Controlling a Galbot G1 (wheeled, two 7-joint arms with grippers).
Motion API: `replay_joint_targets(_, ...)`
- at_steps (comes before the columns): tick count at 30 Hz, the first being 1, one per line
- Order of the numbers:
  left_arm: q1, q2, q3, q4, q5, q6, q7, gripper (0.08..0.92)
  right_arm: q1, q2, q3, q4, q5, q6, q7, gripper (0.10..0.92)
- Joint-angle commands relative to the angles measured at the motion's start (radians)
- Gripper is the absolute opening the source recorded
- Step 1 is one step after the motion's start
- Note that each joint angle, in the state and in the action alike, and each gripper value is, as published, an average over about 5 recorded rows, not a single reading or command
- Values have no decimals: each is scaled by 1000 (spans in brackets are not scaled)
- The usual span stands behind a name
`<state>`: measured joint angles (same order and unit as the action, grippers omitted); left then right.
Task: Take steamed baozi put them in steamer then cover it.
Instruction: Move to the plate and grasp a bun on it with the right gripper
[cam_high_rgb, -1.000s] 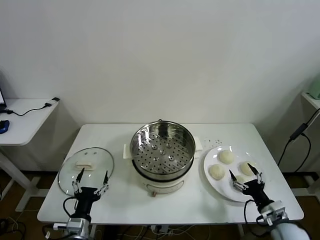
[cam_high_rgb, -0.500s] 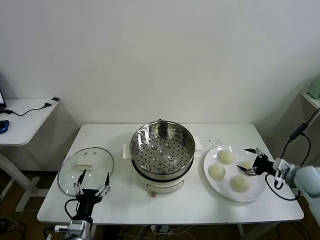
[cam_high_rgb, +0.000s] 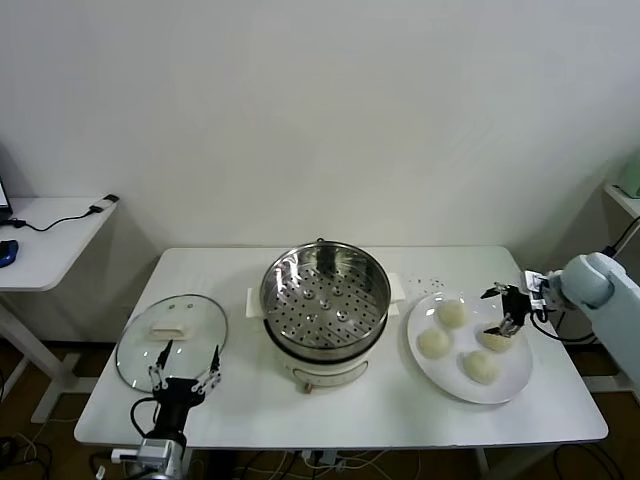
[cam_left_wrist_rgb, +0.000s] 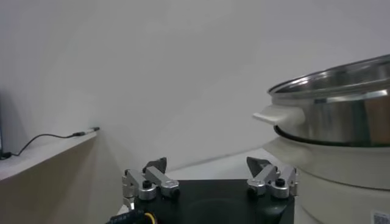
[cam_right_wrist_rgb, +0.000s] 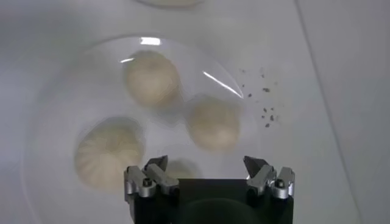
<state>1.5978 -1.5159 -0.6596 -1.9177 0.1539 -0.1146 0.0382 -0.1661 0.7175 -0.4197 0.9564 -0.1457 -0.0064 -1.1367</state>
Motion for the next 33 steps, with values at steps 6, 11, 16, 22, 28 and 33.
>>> replay_joint_targets(6,-7,2,-4,18,4,12,-4,823,229,247,-229,-358,-57,52,-59,823)
replay_joint_targets(11,-9,2,0,20,2,21,-6,823,208,290,-205,-391,-81,59,-50,823)
replay_joint_targets(16,-8,2,2,22,5,23,-6,823,188,311,-188,-402,-93,59,-47,823)
replay_joint_targets(22,-5,4,-1,26,5,20,-7,823,176,320,-182,-408,-104,61,-49,823)
replay_joint_targets(28,-1,5,-2,28,4,17,-8,823,174,325,-178,-415,-121,63,-48,821)
replay_joint_targets(33,0,7,-2,28,3,15,-8,823,172,326,-173,-417,-124,64,-47,768)
